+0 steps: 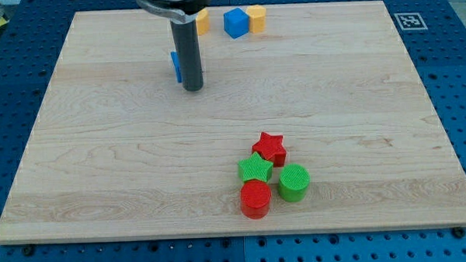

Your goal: Place the triangle to the bottom right of the heart

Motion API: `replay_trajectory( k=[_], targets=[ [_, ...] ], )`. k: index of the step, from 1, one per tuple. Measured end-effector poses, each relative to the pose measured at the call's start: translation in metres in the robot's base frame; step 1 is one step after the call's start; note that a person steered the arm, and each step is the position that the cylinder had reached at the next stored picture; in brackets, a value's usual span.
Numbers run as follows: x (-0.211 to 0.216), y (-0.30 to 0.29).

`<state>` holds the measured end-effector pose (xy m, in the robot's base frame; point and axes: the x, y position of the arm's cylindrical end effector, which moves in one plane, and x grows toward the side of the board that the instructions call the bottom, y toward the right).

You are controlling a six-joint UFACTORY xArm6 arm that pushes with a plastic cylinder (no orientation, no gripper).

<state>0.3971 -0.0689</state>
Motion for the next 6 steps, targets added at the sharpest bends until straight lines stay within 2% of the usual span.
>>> replay_trajectory(
  k=[2, 4, 6],
  targets=[
    [-0.016, -0.038],
    [-0.065, -0.037],
    [-0.069, 0.007]
  ],
)
